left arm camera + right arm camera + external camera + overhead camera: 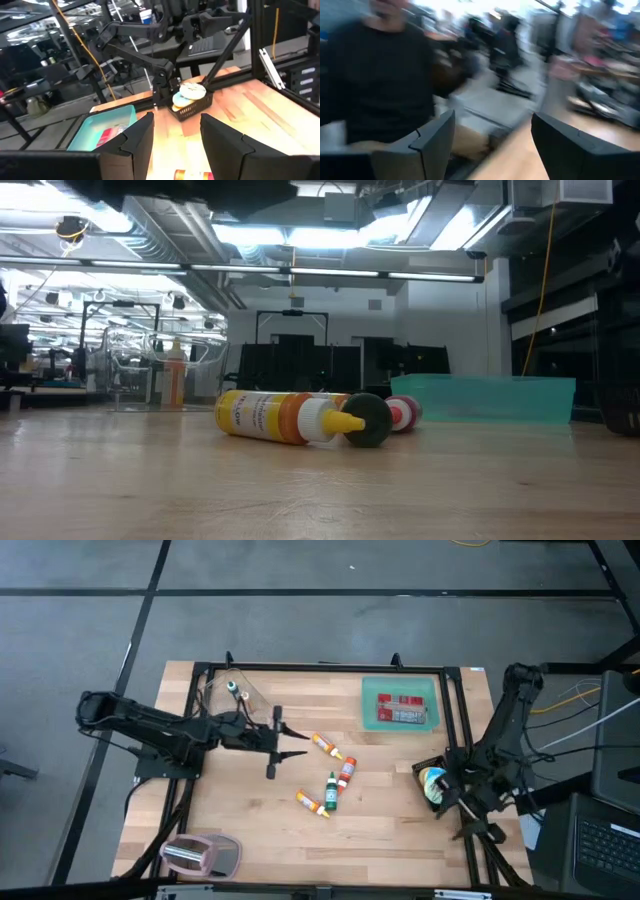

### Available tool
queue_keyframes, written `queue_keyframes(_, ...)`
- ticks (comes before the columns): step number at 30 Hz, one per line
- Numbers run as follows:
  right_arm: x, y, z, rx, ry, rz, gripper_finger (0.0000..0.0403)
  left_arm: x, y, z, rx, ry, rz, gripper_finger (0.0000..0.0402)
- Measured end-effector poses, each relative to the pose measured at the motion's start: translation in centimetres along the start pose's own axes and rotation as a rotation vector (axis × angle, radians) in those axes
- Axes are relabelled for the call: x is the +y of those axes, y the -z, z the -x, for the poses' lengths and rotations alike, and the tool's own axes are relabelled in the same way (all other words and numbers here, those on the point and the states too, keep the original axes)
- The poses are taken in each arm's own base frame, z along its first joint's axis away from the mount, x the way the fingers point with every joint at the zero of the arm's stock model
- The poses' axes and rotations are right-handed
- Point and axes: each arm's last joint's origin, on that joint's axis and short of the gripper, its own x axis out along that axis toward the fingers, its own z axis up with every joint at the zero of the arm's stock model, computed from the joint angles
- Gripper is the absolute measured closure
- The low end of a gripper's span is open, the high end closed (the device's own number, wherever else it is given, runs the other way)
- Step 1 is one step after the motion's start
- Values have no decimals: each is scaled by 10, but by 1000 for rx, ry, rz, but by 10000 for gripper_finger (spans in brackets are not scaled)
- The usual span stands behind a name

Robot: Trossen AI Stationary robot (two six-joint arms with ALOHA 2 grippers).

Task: Pick & Place Food Item
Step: Put the bottom yellow food coloring bottle into the transparent bin

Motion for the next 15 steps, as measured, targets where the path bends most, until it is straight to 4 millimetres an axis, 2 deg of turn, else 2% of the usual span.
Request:
queue_keyframes(4, -4, 26, 7, -115, -149, -21, 144, -1, 1, -16, 28, 12, -21, 245)
queue_keyframes(9, -14, 55, 12, -126, -149, -75, 144, -3, 5, -30, 58, 22, -26, 245)
queue_keyframes(15, -19, 58, 13, -119, -208, -62, 144, -5, 7, -38, 42, 59, -27, 245)
